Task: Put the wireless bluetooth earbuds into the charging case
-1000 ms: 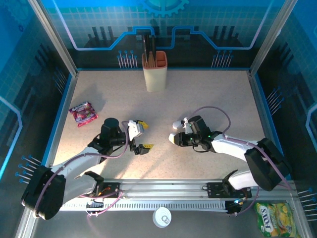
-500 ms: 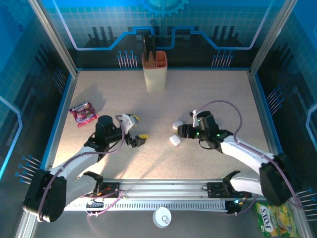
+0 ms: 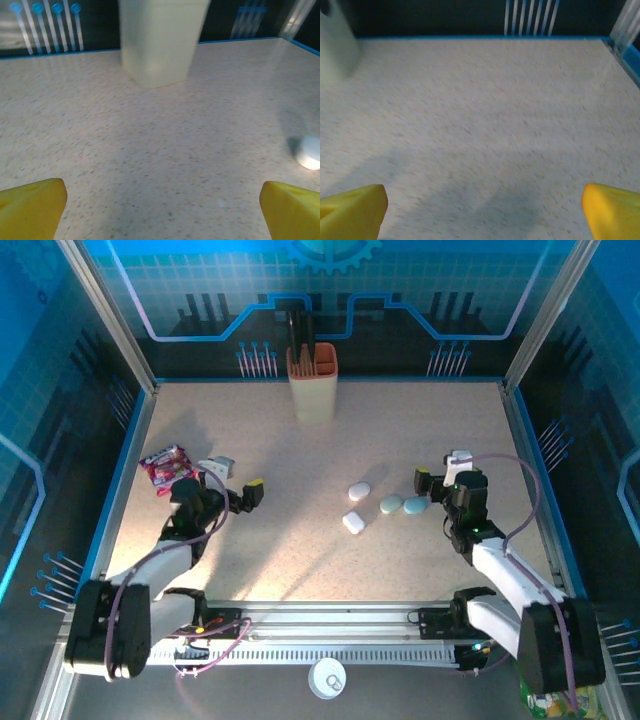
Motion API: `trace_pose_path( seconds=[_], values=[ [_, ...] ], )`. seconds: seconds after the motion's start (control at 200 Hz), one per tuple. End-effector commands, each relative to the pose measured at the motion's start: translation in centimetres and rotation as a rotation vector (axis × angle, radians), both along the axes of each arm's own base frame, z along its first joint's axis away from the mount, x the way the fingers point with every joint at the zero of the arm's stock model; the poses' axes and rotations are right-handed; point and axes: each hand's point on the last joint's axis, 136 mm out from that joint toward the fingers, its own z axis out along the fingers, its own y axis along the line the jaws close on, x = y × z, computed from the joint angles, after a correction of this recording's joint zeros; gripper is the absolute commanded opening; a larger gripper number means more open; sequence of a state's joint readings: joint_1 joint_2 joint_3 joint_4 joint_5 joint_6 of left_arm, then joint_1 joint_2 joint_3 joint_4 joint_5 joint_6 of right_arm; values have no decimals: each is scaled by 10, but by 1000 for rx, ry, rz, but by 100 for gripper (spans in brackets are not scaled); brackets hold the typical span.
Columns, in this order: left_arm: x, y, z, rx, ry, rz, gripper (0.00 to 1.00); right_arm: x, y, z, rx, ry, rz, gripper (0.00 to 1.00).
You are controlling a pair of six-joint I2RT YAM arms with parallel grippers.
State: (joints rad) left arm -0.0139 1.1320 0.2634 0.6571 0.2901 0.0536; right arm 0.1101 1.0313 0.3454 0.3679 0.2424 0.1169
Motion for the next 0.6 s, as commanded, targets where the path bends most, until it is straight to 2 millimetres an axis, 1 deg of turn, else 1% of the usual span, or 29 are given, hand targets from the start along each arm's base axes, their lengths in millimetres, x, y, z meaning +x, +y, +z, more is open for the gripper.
trace_pose_path(
  seconds=[0.0, 0.03, 0.075, 0.16, 0.265, 0.375, 0.42, 0.455, 0.595],
  values=[
    [13, 23, -1, -72, -46, 99, 99, 20, -7, 21, -37, -171, 0, 100],
    [17, 27, 1, -93, -50, 111, 99, 23, -9, 18, -34, -173, -4, 100],
    [22, 29, -3, -102, -8, 112, 99, 28, -9, 11, -19, -168, 4, 100],
    [28, 34, -6, -81, 13, 128, 99, 36, -7, -4, -12, -138, 28, 100],
    [33, 47, -5, -43, -36, 200, 99, 46, -5, -17, -18, -131, 46, 100],
    [41, 51, -9, -32, -39, 214, 99, 54, 2, -34, -16, -112, 88, 100],
    [45, 52, -13, -33, -30, 221, 99, 55, 4, -31, -17, -119, 100, 100],
    [47, 54, -17, -32, -17, 229, 99, 55, 3, -36, -14, -90, 99, 100],
    [57, 56, -34, -34, 2, 242, 99, 57, 4, -34, -15, -101, 104, 100]
  ],
)
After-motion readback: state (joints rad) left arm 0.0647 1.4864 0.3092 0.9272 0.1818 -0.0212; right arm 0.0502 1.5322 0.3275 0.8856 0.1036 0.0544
